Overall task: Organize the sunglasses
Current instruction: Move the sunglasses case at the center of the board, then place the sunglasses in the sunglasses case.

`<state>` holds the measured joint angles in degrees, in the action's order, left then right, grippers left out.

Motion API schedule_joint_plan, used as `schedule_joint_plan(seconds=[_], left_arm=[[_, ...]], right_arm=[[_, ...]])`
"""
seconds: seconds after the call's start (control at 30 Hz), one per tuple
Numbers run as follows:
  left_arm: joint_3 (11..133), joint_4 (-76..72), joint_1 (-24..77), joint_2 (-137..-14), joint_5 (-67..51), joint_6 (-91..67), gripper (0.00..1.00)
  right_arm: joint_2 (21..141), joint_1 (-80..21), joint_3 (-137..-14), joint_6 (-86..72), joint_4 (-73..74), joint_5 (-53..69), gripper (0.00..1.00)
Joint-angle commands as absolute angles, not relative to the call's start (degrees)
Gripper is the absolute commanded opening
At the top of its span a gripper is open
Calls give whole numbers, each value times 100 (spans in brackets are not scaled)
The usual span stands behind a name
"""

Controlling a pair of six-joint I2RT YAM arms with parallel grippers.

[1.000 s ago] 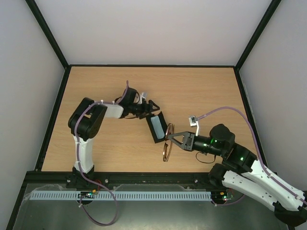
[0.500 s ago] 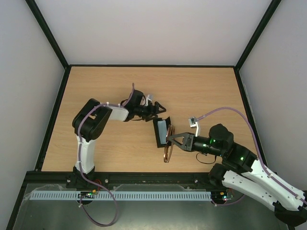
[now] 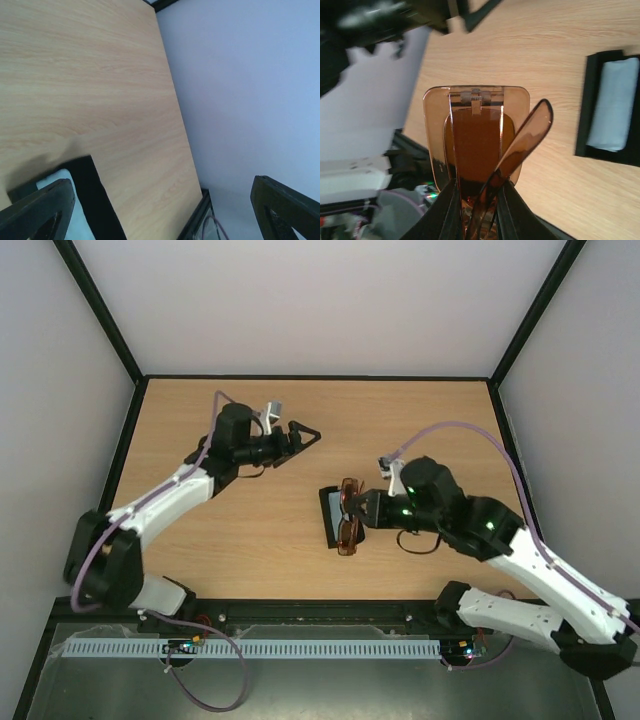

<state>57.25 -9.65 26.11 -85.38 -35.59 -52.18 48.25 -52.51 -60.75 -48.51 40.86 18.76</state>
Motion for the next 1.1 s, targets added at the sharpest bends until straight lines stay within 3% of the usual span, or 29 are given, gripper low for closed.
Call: schedule_joint_plan(seconds=[0.0,0.4,0.73,1.07], left_arm=[[5312,507,2857,-7487,-3323,-4658,99],[4190,2566,3159,-4463,-2801,-4219,99],[3588,3107,3177,-3328,-2610,-4387,99],[3279,3263,3179,-2863,-2522,-4708,99]], right_arm=[[5777,-5265,-6944,-4360,5656,960,7],[8619,-5269,-8410,-3926,6683,-337,5],[10138,-5266,-8810,-3669,6635,-942,6],[10858,-5108,-8673,-3197,6160,-1075,6]])
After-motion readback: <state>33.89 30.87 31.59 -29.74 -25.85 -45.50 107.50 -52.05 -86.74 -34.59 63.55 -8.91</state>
